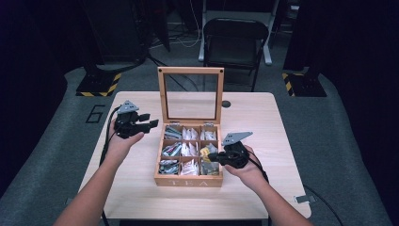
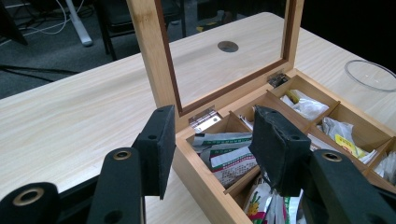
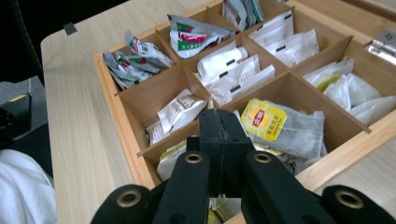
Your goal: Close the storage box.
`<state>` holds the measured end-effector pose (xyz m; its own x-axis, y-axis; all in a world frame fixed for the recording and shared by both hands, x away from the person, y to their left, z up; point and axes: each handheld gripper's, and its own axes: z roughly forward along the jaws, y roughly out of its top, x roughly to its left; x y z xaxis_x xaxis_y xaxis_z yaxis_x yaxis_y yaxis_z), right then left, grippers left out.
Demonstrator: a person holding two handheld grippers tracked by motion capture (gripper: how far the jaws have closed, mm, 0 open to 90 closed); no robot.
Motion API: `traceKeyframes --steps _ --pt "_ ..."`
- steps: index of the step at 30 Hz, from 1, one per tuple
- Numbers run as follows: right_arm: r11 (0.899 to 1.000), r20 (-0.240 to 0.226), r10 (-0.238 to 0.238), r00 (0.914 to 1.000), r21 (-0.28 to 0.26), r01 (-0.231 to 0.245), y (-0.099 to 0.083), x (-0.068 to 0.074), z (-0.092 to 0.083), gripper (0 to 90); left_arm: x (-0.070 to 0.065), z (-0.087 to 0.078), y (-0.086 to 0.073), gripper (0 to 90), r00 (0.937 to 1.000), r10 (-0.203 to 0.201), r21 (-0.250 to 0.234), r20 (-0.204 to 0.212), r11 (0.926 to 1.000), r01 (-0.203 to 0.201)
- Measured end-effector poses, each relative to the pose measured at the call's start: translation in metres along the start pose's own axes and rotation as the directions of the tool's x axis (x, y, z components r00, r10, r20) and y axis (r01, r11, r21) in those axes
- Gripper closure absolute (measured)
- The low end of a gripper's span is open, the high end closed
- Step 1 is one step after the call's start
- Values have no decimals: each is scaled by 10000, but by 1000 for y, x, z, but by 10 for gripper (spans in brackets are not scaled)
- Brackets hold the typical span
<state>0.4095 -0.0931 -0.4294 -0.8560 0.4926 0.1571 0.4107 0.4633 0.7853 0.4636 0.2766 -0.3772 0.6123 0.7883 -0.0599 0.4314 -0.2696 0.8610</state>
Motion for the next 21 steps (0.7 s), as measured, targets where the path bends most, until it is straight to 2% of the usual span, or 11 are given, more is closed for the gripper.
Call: traceKeyframes --steps 21 --pt "9982 312 -512 9982 -303 521 30 7 -16 900 1 -5 1 495 10000 -18 -72 -35 10000 18"
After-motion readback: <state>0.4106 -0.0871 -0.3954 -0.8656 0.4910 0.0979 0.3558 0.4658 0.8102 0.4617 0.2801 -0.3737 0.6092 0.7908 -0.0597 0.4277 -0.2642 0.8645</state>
